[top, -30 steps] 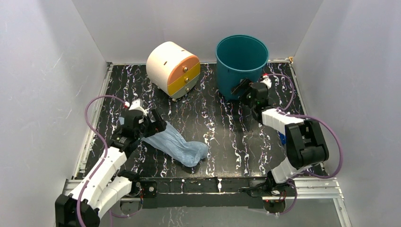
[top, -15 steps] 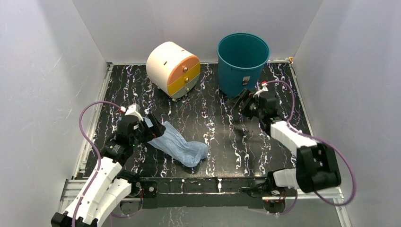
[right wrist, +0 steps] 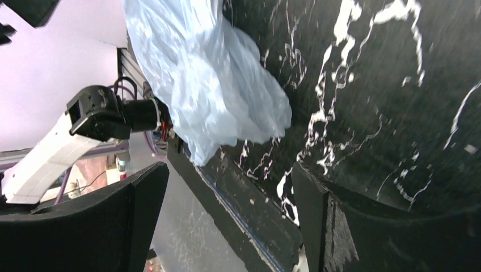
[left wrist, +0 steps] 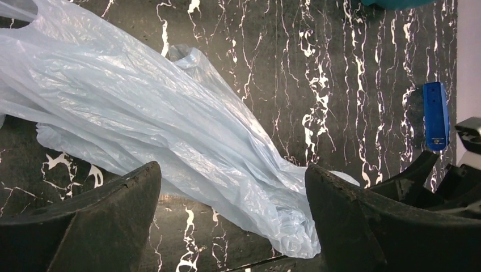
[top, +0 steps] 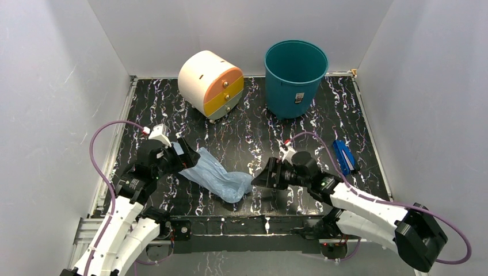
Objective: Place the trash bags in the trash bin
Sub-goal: Adjust the trash bag at the center of the board.
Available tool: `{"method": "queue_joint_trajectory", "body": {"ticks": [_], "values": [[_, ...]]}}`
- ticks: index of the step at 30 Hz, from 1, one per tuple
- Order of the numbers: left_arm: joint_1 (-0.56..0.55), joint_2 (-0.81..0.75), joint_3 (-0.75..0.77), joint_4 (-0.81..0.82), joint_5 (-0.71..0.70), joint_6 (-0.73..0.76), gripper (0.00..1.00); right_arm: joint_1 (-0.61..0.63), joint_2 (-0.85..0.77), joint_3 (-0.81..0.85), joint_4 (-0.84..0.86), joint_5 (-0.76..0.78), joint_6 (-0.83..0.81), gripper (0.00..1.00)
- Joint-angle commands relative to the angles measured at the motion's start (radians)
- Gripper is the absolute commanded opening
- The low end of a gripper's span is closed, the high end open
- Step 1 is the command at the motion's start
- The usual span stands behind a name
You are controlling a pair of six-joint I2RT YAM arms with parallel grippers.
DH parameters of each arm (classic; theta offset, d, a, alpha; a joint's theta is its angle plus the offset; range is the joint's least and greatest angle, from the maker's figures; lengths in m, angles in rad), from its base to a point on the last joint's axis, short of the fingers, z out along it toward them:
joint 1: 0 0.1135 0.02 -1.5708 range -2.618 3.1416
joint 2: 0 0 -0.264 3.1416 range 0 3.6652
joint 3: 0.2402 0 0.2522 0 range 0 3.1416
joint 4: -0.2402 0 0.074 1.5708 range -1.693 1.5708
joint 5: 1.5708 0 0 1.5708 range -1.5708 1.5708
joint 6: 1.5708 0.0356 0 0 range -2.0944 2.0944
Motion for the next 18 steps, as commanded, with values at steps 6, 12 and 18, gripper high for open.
{"method": "queue_joint_trajectory", "body": {"ticks": [6, 12, 18], "values": [[0.006, -0.012, 0.019, -0.036, -0.052, 0.033, 0.95, 0.297, 0.011, -0.096, 0.206, 0.335, 0.229, 0.85], [0.006, -0.004, 0.025, -0.042, -0.066, 0.045, 0.95, 0.400, 0.215, -0.042, 0.445, 0.520, 0.278, 0.80], [0.007, 0.010, 0.017, -0.025, -0.047, 0.057, 0.95, 0.424, 0.345, 0.004, 0.466, 0.643, 0.309, 0.43]]}}
